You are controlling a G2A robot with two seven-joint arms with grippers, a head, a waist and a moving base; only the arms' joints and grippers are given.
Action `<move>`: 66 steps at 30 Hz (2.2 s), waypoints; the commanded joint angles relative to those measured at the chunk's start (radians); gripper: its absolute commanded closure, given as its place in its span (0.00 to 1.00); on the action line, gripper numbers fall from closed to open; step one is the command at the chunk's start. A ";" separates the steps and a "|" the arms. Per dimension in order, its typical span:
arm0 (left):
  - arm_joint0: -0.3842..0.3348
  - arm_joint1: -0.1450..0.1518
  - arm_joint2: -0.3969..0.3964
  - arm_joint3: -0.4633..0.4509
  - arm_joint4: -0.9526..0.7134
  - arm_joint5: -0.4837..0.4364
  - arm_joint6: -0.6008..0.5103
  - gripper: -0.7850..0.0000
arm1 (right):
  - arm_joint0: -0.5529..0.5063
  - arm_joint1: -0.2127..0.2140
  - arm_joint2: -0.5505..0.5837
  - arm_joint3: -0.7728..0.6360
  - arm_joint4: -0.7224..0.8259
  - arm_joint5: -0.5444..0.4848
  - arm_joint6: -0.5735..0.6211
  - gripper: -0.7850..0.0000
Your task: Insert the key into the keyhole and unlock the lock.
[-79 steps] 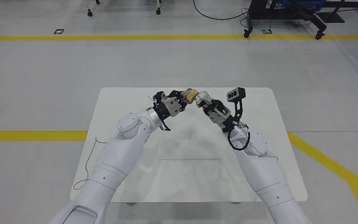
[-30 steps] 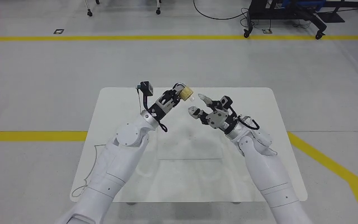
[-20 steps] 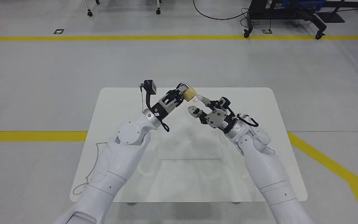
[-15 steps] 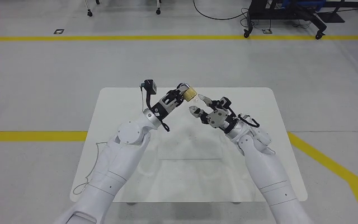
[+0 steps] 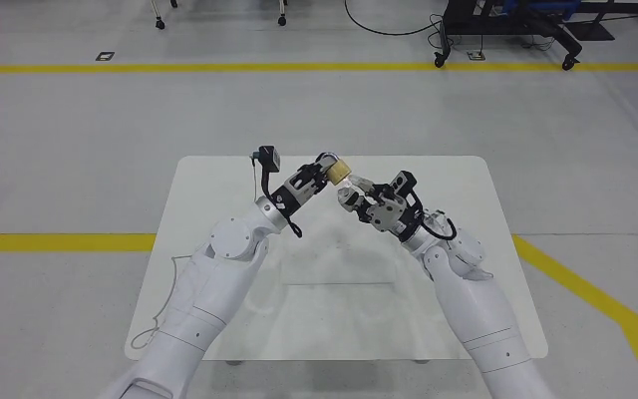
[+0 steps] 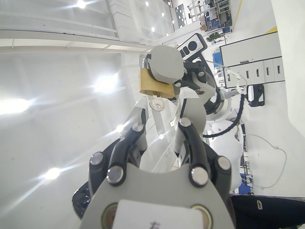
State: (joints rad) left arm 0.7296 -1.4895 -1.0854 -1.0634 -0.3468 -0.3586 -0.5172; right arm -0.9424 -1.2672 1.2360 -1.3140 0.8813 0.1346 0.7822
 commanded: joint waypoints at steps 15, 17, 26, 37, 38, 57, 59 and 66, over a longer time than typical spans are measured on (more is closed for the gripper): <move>0.010 -0.002 -0.008 -0.005 0.006 0.005 -0.012 1.00 | -0.019 0.002 0.010 -0.014 -0.013 -0.015 0.007 1.00; 0.010 -0.002 -0.008 -0.005 0.008 0.003 -0.013 1.00 | -0.022 0.001 0.012 -0.014 -0.003 -0.011 0.008 1.00; 0.012 -0.004 -0.009 0.000 0.017 -0.025 -0.022 1.00 | -0.018 -0.006 0.018 0.022 0.151 0.100 0.021 1.00; 0.011 0.003 -0.032 -0.001 0.054 -0.063 -0.032 1.00 | 0.002 -0.012 0.023 0.070 0.248 0.174 0.042 1.00; 0.010 0.003 -0.034 -0.001 0.054 -0.064 -0.034 1.00 | 0.003 -0.012 0.025 0.071 0.250 0.173 0.043 1.00; -0.013 0.020 -0.051 0.010 0.179 -0.006 -0.073 1.00 | 0.005 0.004 0.097 0.063 0.191 0.089 0.064 0.25; -0.019 0.027 -0.049 0.007 0.245 0.024 -0.099 1.00 | -0.001 0.011 0.129 0.051 0.153 0.039 0.048 0.00; -0.028 0.046 -0.013 0.011 0.440 0.128 -0.207 1.00 | -0.014 0.022 0.166 0.025 0.068 -0.027 0.037 0.00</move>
State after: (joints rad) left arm 0.7057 -1.4461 -1.1113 -1.0611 0.0417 -0.2523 -0.7044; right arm -0.9569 -1.2448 1.4023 -1.2895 0.9442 0.1060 0.8194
